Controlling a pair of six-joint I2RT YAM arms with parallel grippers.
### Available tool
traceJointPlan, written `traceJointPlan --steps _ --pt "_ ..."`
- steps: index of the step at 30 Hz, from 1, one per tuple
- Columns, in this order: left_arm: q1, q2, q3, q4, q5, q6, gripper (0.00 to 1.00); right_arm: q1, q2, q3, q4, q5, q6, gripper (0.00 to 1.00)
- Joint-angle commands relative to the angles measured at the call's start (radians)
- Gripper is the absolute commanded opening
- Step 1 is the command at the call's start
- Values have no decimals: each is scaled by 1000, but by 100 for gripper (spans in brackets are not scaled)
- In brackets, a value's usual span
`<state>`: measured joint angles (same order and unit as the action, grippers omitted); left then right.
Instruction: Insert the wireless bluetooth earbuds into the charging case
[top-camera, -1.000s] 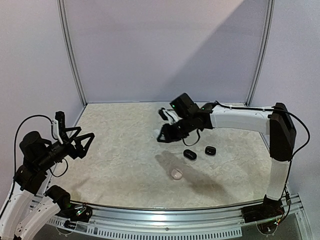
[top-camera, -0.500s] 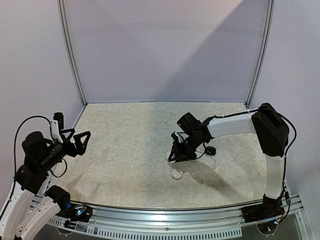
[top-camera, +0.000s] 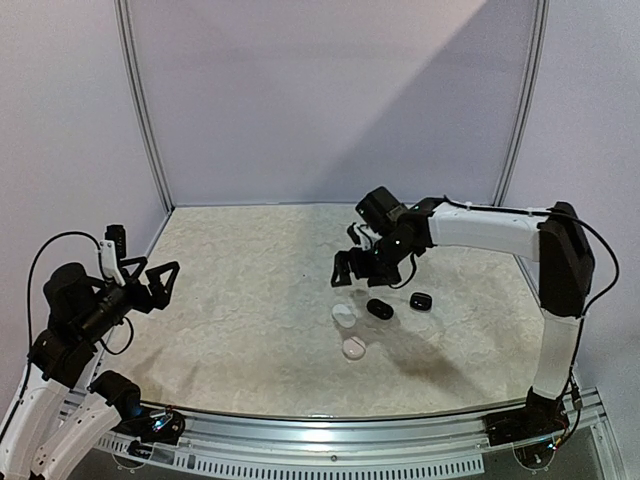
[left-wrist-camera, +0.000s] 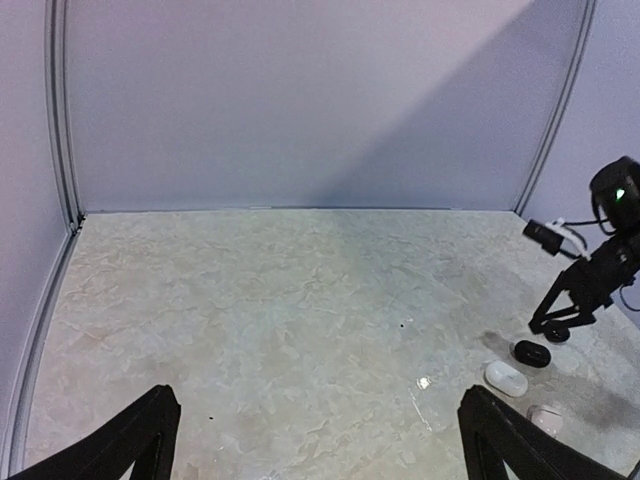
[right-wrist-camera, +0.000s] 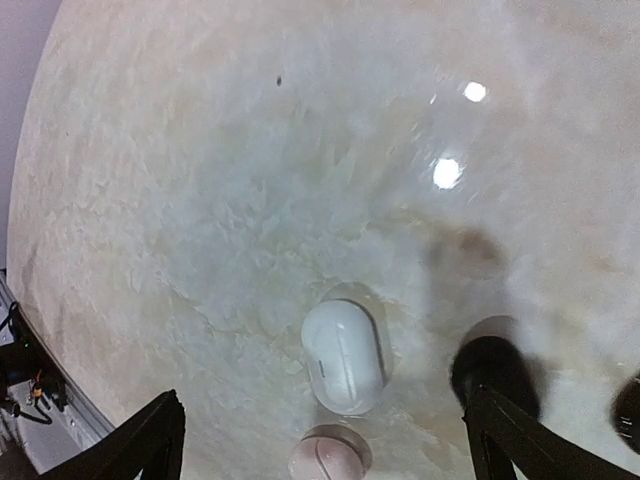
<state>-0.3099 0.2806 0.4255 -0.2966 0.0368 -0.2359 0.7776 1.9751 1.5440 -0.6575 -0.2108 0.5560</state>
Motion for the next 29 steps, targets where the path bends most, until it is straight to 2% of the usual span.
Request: traceJointPlan --steps 1,3,7,12,14,17,22,25,29 --pt "30 -17 -16 -12 -33 21 99 -13 -233 -11 -1 386 -60 99" --pt "40 -23 -16 -18 -56 25 99 -43 -329 -118 61 528 -65 99" --pt "55 -26 -22 -16 -92 33 99 -190 -544 -388 151 629 -5 99" --pt "75 -17 -51 13 -83 30 99 -241 -860 -764 340 980 -3 99" --pt "84 -7 -65 34 -70 21 99 -243 -990 -926 471 1026 -5 99" --pt "96 7 -69 41 -58 20 99 -242 -1184 -1127 624 998 -71 99" --pt "113 36 -74 47 -44 14 99 -242 -1344 -1173 518 1115 13 99" --pt "127 53 -73 49 -22 12 99 -242 -1364 -1177 480 1118 9 99" --pt "146 73 -71 51 -2 10 99 -242 -1374 -1203 522 1106 -23 99"
